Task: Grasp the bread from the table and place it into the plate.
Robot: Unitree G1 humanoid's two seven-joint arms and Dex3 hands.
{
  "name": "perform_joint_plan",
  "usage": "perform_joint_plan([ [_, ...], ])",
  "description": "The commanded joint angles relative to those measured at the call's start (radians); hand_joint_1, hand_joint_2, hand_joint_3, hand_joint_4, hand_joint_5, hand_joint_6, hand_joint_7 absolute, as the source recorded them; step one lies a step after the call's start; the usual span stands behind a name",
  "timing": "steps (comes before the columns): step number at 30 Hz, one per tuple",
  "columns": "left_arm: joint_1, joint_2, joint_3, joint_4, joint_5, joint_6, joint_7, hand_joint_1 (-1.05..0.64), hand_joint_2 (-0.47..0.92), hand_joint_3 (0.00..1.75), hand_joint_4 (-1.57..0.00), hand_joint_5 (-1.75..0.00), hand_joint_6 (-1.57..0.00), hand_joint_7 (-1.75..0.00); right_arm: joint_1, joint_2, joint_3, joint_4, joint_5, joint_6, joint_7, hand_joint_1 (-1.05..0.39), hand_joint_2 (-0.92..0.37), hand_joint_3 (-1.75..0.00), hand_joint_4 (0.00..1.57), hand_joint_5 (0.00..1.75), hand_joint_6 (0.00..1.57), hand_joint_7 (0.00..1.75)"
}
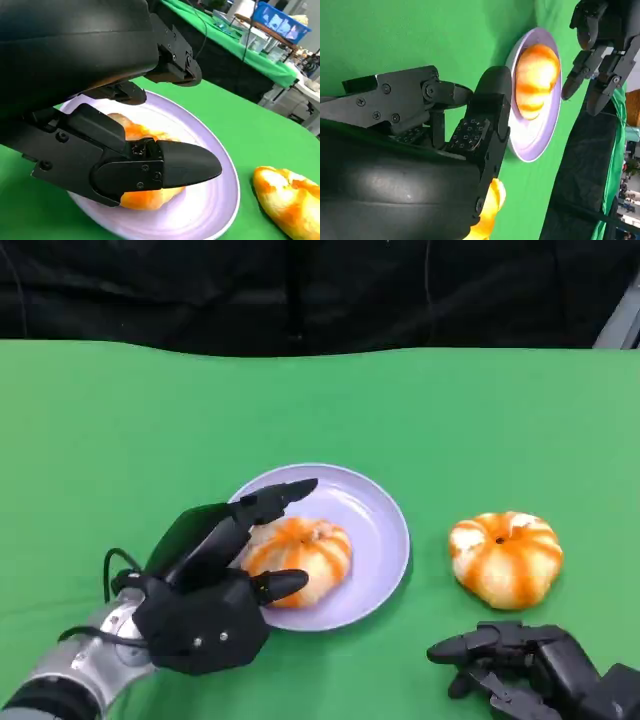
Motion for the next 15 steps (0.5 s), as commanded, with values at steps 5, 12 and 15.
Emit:
perform_joint_plan([
  [5,0.038,0.011,0.045,-0.045,-0.029,-0.060,0.074,-0.92,0.92,0.60,-0.49,-0.02,-0.32,0.00,-0.005,-0.009,-0.002,0.020,-0.001,-0.010,-0.002,-0.03,-0.92,-0.41,0.81,1.15,1.12,0.27],
  [12,0.084,-0.012,0.118,-0.093,-0.138,-0.105,0.028,-0.86,0.92,0.56,-0.52,-0.02,-0.35,-0.01,-0.003,-0.009,-0.002,0.017,0.004,-0.004,0.004,-0.02,-0.92,-0.42,0.80,1.16,1.12,0.27],
  [15,0.127,-0.034,0.164,-0.126,-0.251,-0.141,-0.056,-0.82,0.92,0.52,-0.54,-0.02,-0.38,-0.02,-0.002,-0.010,-0.002,0.018,0.002,-0.007,0.002,-0.03,-0.92,-0.42,0.79,1.15,1.12,0.27],
])
